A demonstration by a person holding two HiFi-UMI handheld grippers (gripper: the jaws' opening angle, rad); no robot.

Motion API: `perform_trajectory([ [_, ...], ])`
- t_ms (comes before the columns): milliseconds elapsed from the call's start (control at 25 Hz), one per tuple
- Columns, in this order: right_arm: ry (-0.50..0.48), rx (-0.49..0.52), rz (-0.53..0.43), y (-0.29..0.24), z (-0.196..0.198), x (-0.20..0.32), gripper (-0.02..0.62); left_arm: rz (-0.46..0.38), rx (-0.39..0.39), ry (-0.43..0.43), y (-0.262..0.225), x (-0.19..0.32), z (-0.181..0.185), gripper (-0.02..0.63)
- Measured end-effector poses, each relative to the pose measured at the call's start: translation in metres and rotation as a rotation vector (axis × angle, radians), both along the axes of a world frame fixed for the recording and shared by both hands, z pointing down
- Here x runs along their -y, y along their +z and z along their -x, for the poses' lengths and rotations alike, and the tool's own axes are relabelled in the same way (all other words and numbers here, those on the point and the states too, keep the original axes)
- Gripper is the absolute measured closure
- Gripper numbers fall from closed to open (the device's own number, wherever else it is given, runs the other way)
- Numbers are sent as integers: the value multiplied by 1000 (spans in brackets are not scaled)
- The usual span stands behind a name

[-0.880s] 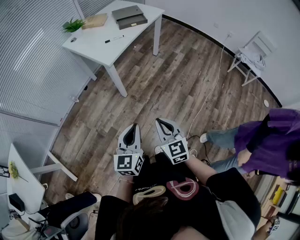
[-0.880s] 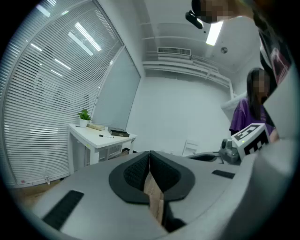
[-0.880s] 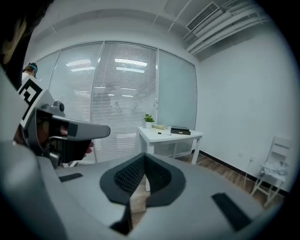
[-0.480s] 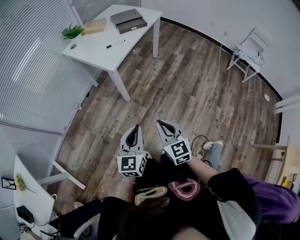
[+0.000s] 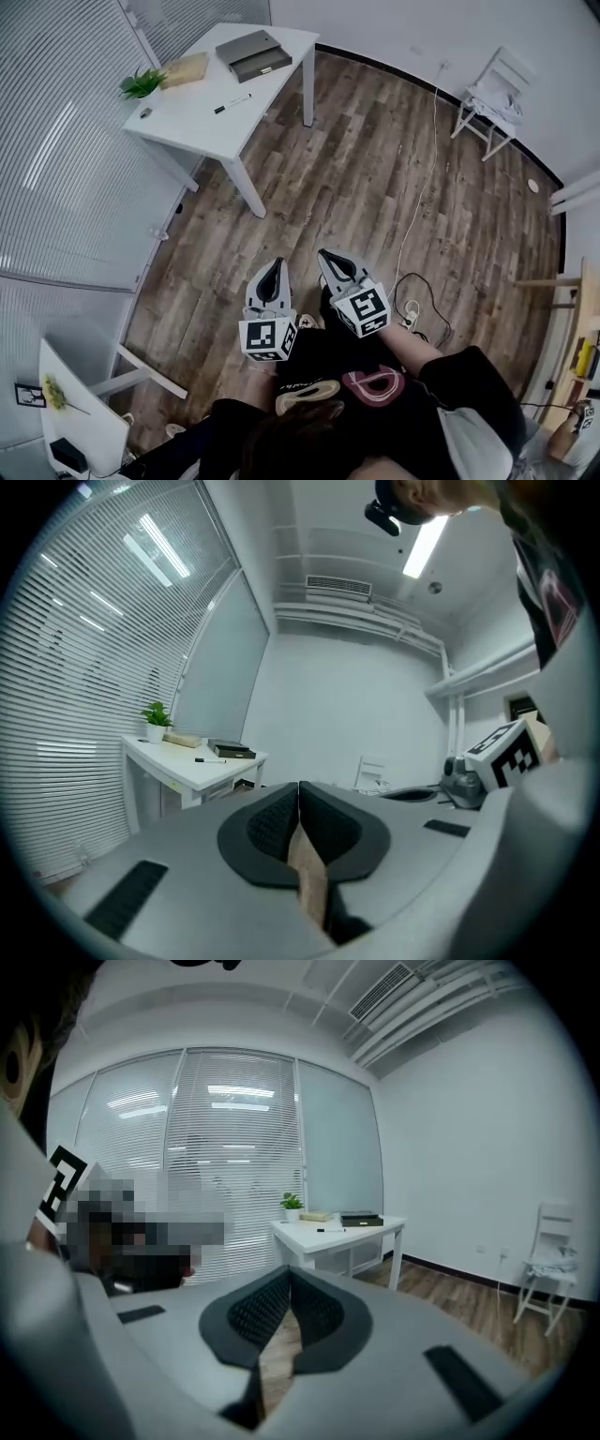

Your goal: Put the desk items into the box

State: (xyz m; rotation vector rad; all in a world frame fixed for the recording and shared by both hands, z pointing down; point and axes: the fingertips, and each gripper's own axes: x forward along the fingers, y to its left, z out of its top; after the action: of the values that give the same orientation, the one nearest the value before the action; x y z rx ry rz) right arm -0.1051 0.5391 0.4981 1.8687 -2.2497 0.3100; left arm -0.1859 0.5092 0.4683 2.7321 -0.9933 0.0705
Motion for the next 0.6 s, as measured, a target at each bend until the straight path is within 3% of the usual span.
perform_trajectory([
  [320,-53,31,15,8,-11,42,584,45,50,14,14,30,-16,589],
  [600,-119,49,-10,-4,-38,114,584,51,90,-47,19,89,-45,589],
])
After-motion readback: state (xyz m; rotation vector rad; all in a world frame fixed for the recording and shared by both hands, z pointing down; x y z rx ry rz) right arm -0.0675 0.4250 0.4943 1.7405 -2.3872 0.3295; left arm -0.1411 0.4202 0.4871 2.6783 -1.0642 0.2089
